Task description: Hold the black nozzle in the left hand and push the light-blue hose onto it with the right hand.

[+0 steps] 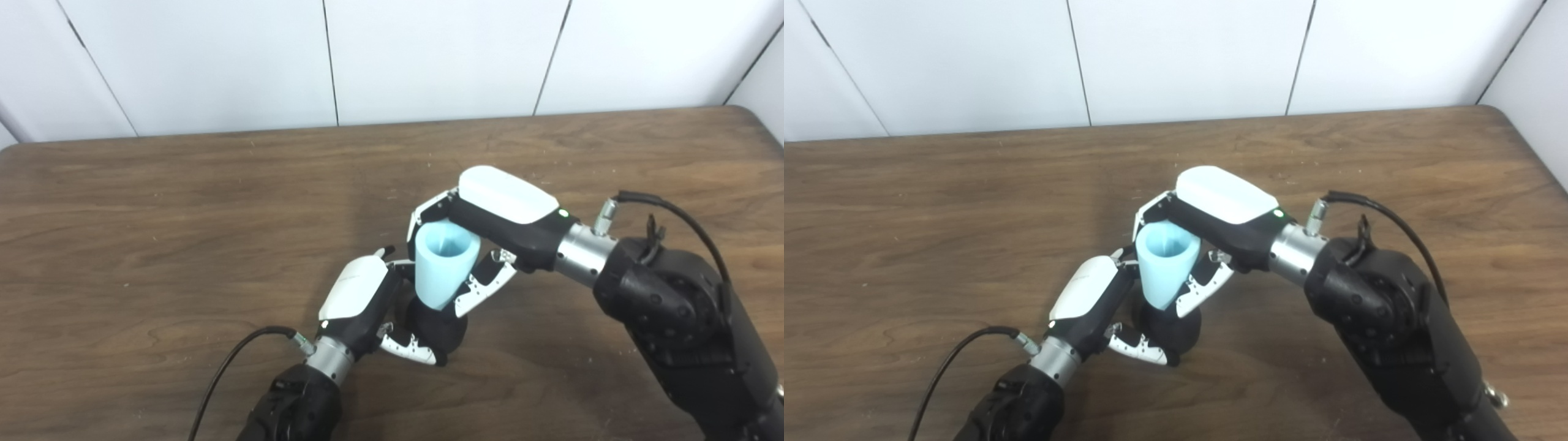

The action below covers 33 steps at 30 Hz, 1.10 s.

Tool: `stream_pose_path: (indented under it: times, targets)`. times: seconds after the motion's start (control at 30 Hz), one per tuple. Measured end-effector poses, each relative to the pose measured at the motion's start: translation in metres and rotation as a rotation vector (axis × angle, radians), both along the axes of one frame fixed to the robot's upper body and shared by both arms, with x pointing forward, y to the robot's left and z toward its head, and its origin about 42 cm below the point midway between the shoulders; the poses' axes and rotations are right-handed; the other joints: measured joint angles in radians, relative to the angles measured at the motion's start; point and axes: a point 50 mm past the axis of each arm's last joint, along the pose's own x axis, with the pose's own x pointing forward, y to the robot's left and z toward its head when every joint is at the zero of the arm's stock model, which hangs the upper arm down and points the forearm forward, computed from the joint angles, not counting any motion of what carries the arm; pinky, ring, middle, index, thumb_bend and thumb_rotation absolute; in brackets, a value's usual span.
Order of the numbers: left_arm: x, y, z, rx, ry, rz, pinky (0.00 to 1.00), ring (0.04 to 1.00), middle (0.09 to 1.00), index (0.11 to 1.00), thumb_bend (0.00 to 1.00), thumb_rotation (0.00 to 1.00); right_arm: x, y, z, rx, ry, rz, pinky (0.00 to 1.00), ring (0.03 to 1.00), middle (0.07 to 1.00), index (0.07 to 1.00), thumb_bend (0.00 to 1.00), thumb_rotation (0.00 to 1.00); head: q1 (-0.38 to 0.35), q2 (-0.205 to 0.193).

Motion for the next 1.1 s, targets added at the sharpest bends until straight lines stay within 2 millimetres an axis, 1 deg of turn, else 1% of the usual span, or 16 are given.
stream_pose_path:
  times: [0.3, 0.47, 0.67, 0.9, 1.1]
  targets:
    - [0.0, 0.0, 0.001, 0.0, 0.001, 0.0, 0.97, 0.653, 0.509, 0.469, 0.52, 0.0, -0.008, -0.002, -0.007, 0.043, -0.011, -0.033, 0.32, 0.429, 0.511, 0.497, 0.5, 0.0, -0.003, 0.005]
    - [0.0, 0.0, 0.001, 0.0, 0.002, 0.0, 0.97, 0.672, 0.508, 0.47, 0.52, 0.0, -0.011, 0.002, -0.01, 0.022, -0.05, -0.02, 0.32, 0.419, 0.516, 0.507, 0.5, 0.0, -0.002, 0.005]
    - [0.0, 0.0, 0.001, 0.0, 0.002, -0.002, 0.97, 0.669, 0.512, 0.468, 0.52, 0.0, -0.015, 0.002, -0.012, 0.004, -0.089, -0.002, 0.33, 0.418, 0.511, 0.508, 0.5, 0.0, -0.005, 0.011]
    - [0.0, 0.0, 0.001, 0.0, 0.003, -0.003, 0.97, 0.667, 0.511, 0.469, 0.52, 0.0, -0.017, 0.004, -0.012, -0.021, -0.123, 0.018, 0.32, 0.404, 0.499, 0.54, 0.49, 0.0, -0.006, 0.009]
    - [0.0, 0.0, 0.001, 0.001, 0.003, -0.003, 0.97, 0.663, 0.511, 0.469, 0.52, 0.0, -0.015, 0.004, -0.014, -0.03, -0.136, 0.034, 0.31, 0.412, 0.502, 0.54, 0.49, 0.0, -0.005, 0.011]
